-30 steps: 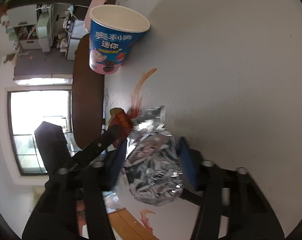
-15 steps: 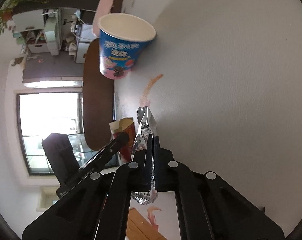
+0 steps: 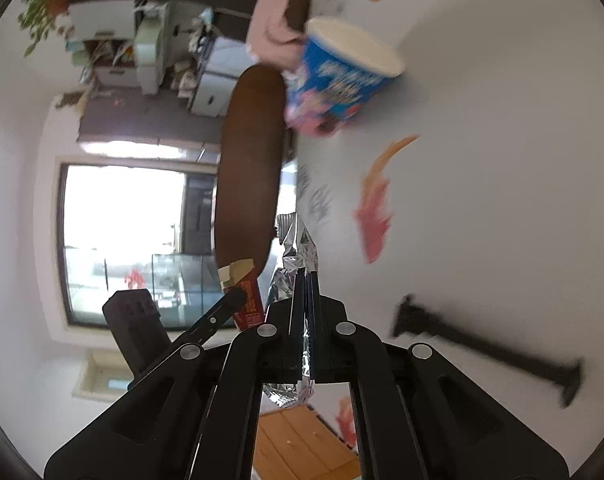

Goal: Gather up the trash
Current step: 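Carry the cigarette box and foil wrapper toward the grey bin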

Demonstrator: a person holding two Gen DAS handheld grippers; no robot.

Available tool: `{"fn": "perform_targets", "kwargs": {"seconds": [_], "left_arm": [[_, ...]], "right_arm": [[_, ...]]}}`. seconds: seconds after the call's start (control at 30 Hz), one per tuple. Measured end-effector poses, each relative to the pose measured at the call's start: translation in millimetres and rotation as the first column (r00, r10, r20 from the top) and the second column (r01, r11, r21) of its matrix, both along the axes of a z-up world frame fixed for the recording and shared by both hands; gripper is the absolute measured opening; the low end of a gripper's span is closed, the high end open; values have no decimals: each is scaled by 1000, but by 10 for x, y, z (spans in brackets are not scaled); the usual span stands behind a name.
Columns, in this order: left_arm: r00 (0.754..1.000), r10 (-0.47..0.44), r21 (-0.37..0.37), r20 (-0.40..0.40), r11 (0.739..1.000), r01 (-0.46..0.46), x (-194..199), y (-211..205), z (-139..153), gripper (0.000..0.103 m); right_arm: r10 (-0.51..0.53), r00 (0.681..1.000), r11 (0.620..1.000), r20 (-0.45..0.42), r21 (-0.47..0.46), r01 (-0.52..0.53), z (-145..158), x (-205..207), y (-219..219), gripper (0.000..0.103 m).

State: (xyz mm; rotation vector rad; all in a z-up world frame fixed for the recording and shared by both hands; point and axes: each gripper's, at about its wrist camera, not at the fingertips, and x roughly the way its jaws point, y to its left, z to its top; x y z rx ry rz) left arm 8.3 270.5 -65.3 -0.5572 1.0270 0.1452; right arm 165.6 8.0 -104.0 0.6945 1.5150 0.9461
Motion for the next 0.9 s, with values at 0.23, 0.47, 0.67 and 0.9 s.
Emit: {"fn": "perform_targets", "kwargs": {"seconds": [0.23,0.47,0.67,0.9], "left_arm": [[993,112,0,33,994,-113,-1112,385,106,49],[983,178,-12,-34,984,-178,-2394,798,-228,49],[970,208,-50,-126,975,-215,-3087,987,-687,49],[955,202,-96,-216,969,-227,-3375,1094,-1465,49]], "right_arm": [[104,994,995,12,9,-104,138,-832,577,2],[156,988,988,-8,-11,-156,31,-2011,1093,2],[149,988,986,-42,-65,-151,-252,-2886,1341,2],[135,985,970,-108,-188,-153,-909,-3678,1417,2]]}}
